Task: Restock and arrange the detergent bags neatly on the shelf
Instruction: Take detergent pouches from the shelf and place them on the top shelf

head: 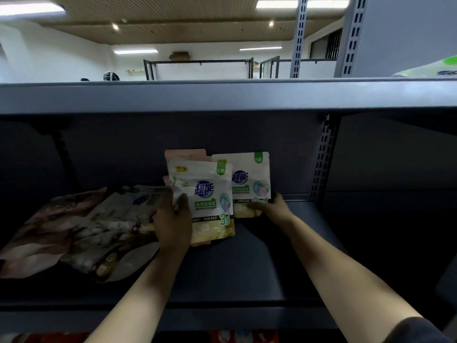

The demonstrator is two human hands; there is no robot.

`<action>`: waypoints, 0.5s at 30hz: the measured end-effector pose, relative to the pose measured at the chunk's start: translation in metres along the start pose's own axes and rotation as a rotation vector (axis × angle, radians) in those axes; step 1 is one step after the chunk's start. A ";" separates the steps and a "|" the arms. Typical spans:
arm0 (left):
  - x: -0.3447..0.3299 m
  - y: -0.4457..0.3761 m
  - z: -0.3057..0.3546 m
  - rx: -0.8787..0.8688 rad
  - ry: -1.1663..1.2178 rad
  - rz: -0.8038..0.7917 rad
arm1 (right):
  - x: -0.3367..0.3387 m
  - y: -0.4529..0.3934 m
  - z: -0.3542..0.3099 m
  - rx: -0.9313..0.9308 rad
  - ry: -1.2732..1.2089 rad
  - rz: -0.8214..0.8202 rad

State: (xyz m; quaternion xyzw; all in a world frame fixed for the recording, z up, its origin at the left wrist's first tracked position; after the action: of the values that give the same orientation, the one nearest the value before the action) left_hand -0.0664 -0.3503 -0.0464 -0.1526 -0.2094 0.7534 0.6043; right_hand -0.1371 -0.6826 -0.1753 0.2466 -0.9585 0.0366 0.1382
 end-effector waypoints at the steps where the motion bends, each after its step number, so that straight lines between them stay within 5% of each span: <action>1: -0.001 0.000 -0.001 0.009 -0.008 0.001 | 0.006 0.021 -0.016 -0.007 -0.074 -0.011; 6: -0.001 0.006 0.005 0.049 -0.057 -0.009 | 0.023 0.097 -0.070 -0.071 -0.198 -0.136; 15: 0.022 0.035 0.042 0.124 -0.095 -0.031 | 0.095 0.138 -0.094 0.108 -0.007 0.089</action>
State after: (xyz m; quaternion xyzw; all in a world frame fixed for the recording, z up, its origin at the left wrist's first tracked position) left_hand -0.1213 -0.3408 -0.0273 -0.0759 -0.1932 0.7618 0.6136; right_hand -0.2600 -0.5926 -0.0586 0.2107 -0.9657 0.0936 0.1193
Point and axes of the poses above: each hand's wrist, its own y-axis away from the middle knuckle, its own x-axis out of the back of the hand, z = x × y, the point moved 8 cm from there along -y, towards the middle knuckle, and after that the axes turned 14 degrees about z, right-handed, at the moved point
